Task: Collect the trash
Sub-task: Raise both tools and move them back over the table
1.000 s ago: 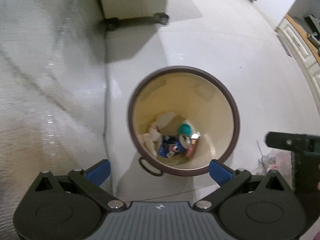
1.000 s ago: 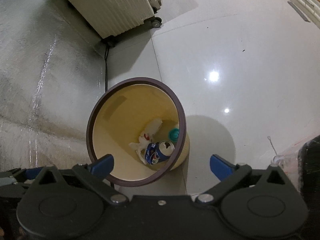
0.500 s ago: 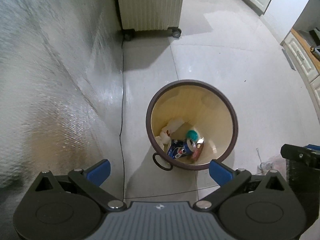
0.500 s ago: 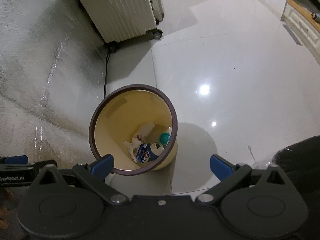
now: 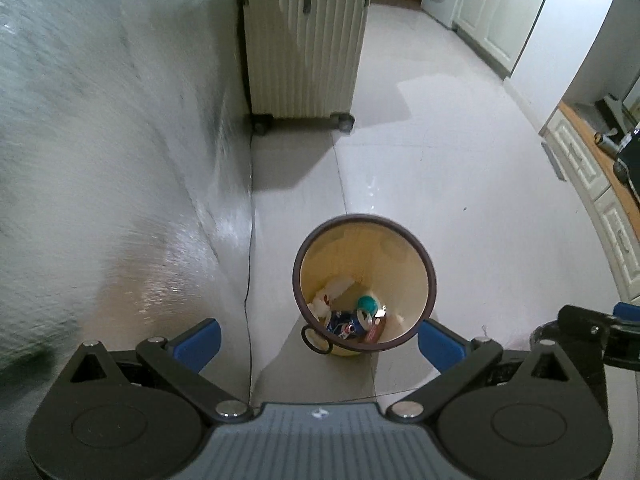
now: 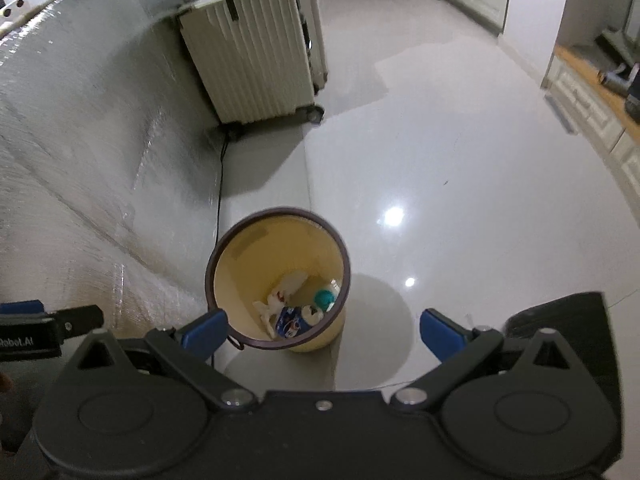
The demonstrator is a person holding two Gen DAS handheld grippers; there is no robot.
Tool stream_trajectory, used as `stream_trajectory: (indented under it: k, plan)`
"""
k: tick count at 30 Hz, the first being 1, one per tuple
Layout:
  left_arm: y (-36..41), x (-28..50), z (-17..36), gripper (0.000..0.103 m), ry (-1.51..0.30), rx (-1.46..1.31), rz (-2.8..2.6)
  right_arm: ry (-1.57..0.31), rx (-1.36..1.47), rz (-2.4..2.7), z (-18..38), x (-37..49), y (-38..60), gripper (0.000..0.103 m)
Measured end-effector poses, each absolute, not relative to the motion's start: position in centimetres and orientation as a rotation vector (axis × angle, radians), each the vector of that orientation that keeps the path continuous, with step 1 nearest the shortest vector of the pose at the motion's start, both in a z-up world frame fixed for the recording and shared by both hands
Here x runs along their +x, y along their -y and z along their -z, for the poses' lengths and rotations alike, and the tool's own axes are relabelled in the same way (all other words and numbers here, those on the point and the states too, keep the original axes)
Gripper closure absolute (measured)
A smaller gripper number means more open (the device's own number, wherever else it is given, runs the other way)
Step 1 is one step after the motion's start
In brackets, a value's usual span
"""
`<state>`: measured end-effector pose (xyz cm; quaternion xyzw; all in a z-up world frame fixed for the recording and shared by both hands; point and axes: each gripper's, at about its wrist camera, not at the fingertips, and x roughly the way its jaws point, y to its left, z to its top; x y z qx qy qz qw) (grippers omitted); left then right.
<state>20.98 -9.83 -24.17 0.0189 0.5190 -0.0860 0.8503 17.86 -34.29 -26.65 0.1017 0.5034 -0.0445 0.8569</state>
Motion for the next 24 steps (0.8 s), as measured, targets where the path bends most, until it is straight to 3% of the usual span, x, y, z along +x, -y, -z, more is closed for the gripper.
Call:
stream_trajectory:
  k: [24]
  plan:
    - [7.7,10.0,5.8,0.000,-0.701,0.022,0.269,-0.715,0.149,0.093,9.3,7.5,32.5,0.000]
